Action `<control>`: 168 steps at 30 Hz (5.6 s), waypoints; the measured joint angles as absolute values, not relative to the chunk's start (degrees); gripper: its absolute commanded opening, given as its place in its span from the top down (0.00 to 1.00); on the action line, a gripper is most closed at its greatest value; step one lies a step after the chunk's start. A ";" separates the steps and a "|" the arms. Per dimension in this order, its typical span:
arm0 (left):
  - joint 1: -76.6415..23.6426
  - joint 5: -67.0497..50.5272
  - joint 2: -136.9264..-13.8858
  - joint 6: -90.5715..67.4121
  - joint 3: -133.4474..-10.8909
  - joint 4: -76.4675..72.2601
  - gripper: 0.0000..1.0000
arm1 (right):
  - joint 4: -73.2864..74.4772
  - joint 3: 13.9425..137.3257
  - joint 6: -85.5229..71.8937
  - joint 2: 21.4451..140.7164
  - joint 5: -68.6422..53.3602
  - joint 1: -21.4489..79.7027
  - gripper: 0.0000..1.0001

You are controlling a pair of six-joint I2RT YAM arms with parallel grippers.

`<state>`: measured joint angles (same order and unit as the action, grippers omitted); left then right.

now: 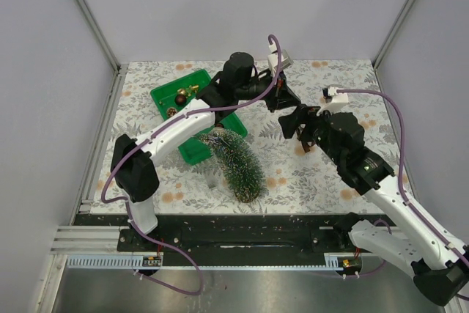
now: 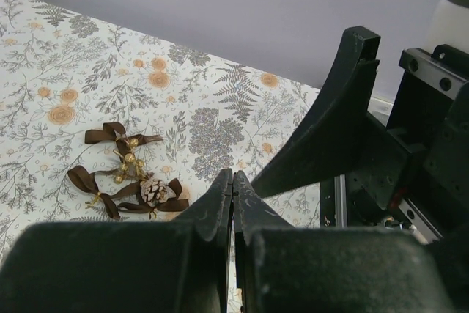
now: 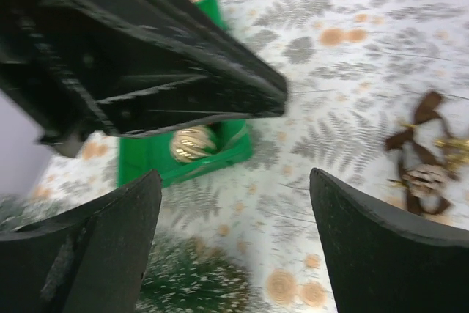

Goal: Decorate the small christmas tree

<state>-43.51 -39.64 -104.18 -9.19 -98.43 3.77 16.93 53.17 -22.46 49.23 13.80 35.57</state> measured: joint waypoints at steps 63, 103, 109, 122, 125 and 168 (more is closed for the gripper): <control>-26.44 -28.60 -71.70 -5.76 -82.87 15.16 0.01 | 1.72 31.66 -29.04 23.09 -15.40 24.25 1.00; -17.89 -46.65 -54.87 15.18 -72.29 51.13 0.06 | 19.38 50.43 -9.19 43.24 -7.97 64.12 1.00; -17.89 -47.35 -54.81 11.11 -71.64 48.34 0.15 | 19.62 53.95 -5.96 52.47 4.27 78.50 1.00; -17.89 -47.46 -52.64 7.84 -69.08 45.01 0.21 | 11.60 58.67 1.72 69.30 20.86 84.49 0.95; -17.91 -47.81 -52.42 7.53 -68.86 44.86 0.21 | 7.62 58.52 3.03 71.02 24.08 84.71 0.94; -18.24 -59.94 -44.86 -12.88 -49.82 27.29 0.20 | -7.73 51.66 6.07 69.63 25.36 84.88 0.97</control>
<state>-18.24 -59.94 -44.86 -12.88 -49.82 27.29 -7.73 51.66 6.07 69.63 25.36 84.88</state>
